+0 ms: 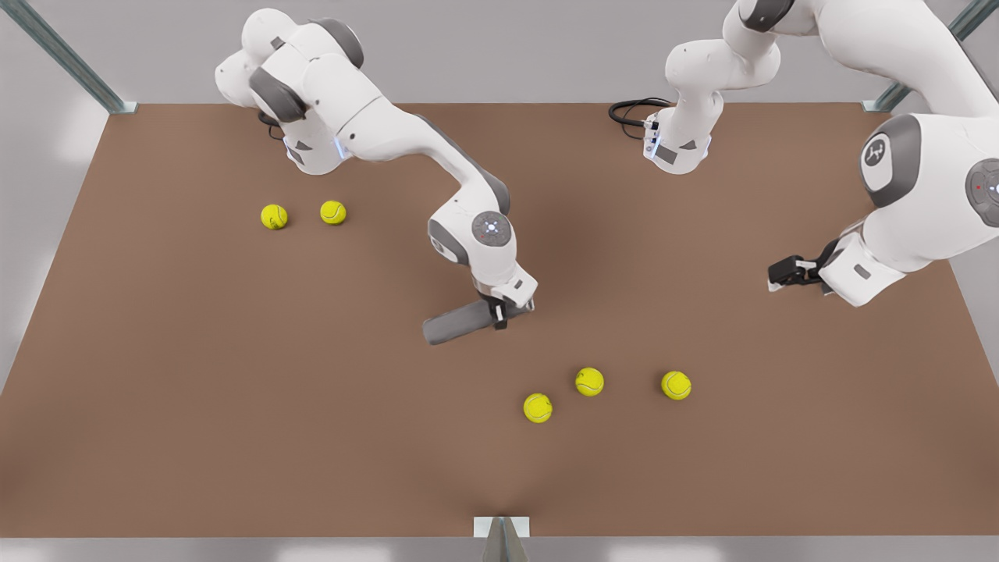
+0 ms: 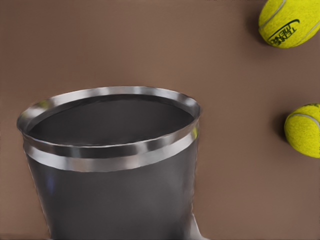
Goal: Put the tennis tube upright
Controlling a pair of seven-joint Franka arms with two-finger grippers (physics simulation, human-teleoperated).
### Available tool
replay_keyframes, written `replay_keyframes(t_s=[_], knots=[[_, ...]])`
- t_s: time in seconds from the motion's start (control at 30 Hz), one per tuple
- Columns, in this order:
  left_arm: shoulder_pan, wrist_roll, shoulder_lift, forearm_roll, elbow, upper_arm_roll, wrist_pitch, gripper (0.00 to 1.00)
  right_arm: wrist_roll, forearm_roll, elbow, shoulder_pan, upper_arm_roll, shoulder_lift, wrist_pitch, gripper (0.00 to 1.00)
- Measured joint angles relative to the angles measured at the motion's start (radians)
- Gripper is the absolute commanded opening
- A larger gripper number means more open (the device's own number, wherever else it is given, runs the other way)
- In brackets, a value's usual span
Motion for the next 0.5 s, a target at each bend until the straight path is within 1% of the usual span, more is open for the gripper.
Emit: replay_keyframes(t_s=[0.1,0.17,0.2,0.23,0.27,0.43,0.5], knots=[[-0.012,-0.002,-0.001,0.0,0.0,-0.007,0.0,1.0,0.048,0.038,0.098,0.078,-0.067,0.071,-0.002,0.76],[-0.007,0.001,-0.003,-0.001,-0.001,-0.007,-0.002,1.0,0.121,0.13,0.175,0.165,-0.173,0.137,-0.003,0.76],[-0.004,0.0,-0.004,-0.002,0.0,-0.007,-0.021,1.0,0.151,0.162,0.197,0.186,-0.199,0.163,-0.009,0.76],[-0.006,0.0,-0.003,-0.003,0.0,-0.007,-0.024,1.0,0.182,0.169,0.214,0.198,-0.209,0.18,-0.009,0.77],[-0.005,-0.001,-0.005,-0.003,0.0,-0.007,-0.023,1.0,0.188,0.18,0.22,0.201,-0.218,0.185,-0.008,1.0],[-0.011,-0.011,-0.003,-0.011,-0.005,-0.01,-0.023,0.99,0.206,0.182,0.221,0.194,-0.219,0.182,-0.002,1.0],[0.022,-0.053,0.013,-0.089,-0.014,-0.002,-0.022,0.99,0.192,0.21,0.211,0.192,-0.22,0.139,0.004,1.0]])
